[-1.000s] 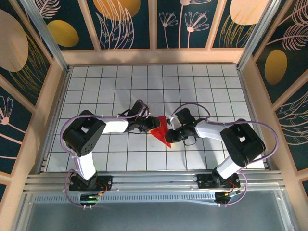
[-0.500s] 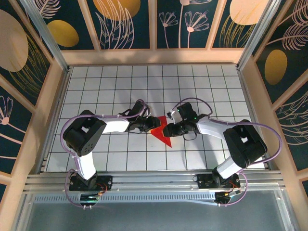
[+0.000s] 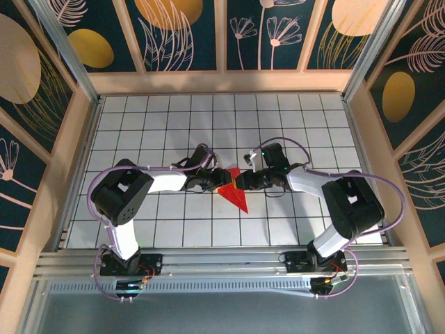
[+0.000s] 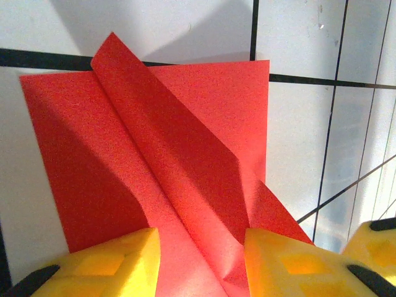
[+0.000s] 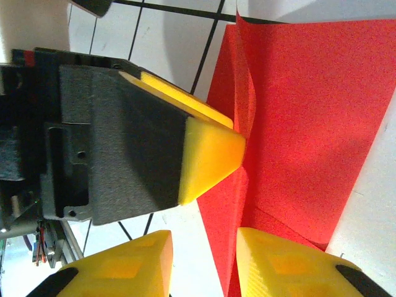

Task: Fold a paper plane with a square sheet of paper (fold left side to right side)
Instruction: Fourth fold the wing at the center of the table.

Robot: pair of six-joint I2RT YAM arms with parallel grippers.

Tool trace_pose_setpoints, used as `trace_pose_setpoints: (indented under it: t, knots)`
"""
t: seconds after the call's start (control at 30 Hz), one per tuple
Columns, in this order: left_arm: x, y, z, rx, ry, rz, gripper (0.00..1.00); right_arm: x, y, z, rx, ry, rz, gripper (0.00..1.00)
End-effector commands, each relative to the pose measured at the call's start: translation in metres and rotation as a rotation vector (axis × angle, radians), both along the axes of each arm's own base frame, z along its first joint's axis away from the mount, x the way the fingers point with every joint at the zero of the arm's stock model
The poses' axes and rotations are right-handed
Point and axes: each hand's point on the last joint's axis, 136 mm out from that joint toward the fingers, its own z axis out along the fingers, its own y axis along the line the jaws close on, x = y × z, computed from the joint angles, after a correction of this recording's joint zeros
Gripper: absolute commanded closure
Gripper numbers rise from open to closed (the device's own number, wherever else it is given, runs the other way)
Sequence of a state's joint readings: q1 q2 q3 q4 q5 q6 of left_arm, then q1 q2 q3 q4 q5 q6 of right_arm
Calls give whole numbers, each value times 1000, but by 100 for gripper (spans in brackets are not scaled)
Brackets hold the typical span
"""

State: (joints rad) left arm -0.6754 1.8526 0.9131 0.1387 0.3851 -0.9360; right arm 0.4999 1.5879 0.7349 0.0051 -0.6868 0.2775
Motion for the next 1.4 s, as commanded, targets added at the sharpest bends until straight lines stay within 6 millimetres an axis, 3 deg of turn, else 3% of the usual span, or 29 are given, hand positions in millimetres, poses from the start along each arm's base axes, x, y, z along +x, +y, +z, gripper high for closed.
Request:
trace_pose_setpoints:
  t: [0.0, 0.23, 0.47, 0.7, 1.37]
  knots:
    - [-5, 11, -18, 77, 33, 7, 59, 0, 3, -4, 23, 22, 5, 69]
    - [-6, 11, -18, 79, 35, 8, 59, 0, 2, -12, 7, 38, 2, 77]
    - [-6, 12, -19, 80, 35, 9, 59, 3, -3, -20, -28, 48, -19, 100]
    - [-6, 13, -17, 81, 31, 10, 59, 12, -23, -36, -109, 74, -94, 100]
    - [-7, 13, -18, 81, 31, 9, 59, 15, -26, -46, -144, 95, -105, 100]
